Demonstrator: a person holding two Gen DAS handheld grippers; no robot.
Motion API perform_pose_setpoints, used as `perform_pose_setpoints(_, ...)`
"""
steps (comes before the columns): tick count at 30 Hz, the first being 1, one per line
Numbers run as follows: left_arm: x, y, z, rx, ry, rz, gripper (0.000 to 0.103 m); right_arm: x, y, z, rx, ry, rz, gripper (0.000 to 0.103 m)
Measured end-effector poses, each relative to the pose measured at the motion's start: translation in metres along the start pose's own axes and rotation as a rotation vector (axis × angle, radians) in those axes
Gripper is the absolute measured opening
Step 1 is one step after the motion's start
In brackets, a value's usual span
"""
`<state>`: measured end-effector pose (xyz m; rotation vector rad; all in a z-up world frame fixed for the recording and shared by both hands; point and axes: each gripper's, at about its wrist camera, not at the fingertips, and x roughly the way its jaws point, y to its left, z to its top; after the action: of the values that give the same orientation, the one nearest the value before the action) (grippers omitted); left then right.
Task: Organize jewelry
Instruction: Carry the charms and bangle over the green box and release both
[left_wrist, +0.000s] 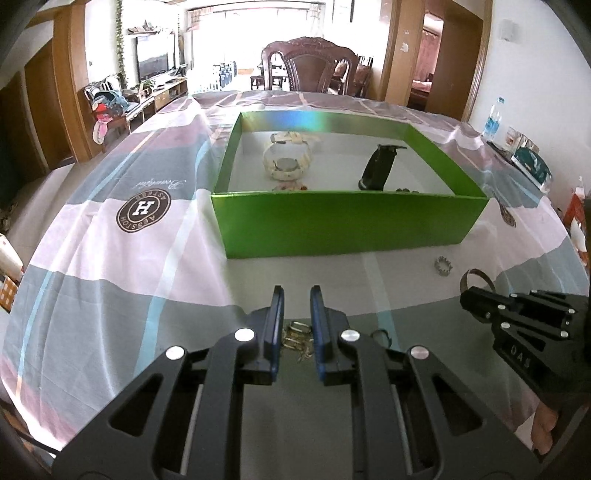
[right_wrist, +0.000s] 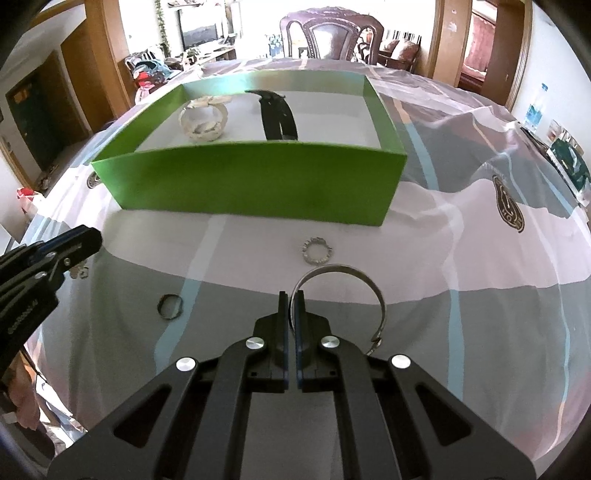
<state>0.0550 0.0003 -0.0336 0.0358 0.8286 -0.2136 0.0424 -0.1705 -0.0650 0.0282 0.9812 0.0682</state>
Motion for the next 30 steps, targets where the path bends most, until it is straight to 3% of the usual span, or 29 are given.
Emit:
perform_pose_setpoints(4,-0.016,-0.001,0.008,0.007,-0.060,-0.011,0.015,-0.024,0.001,0.008,-0.008,-0.092,-0.018,0.003)
perform_pose_setpoints(10,-0.038,0.019,0.026,-0.039,-0.102,-0.072,0.015,-0.043,-0.002,0.019,-0.013,-0.150,-0.033,0.003)
perform_pose_setpoints(21,-0.022,0.012,0.013,-0.048,-0.061,0.006,0.015,-0.017,0.003,0.007,-0.007,-0.063,-0.003,0.003)
perform_pose_setpoints(25,-0.024,-0.005,0.016,-0.014,-0.100,0.015,0.015,-0.040,0.002,0.016,0.002,-0.151,-0.006,0.003)
perform_pose_setpoints(30,-0.047,-0.022,0.046,0.036,-0.201,0.011,0.015,-0.076,0.003,0.043,-0.018,-0.272,-0.031,0.003)
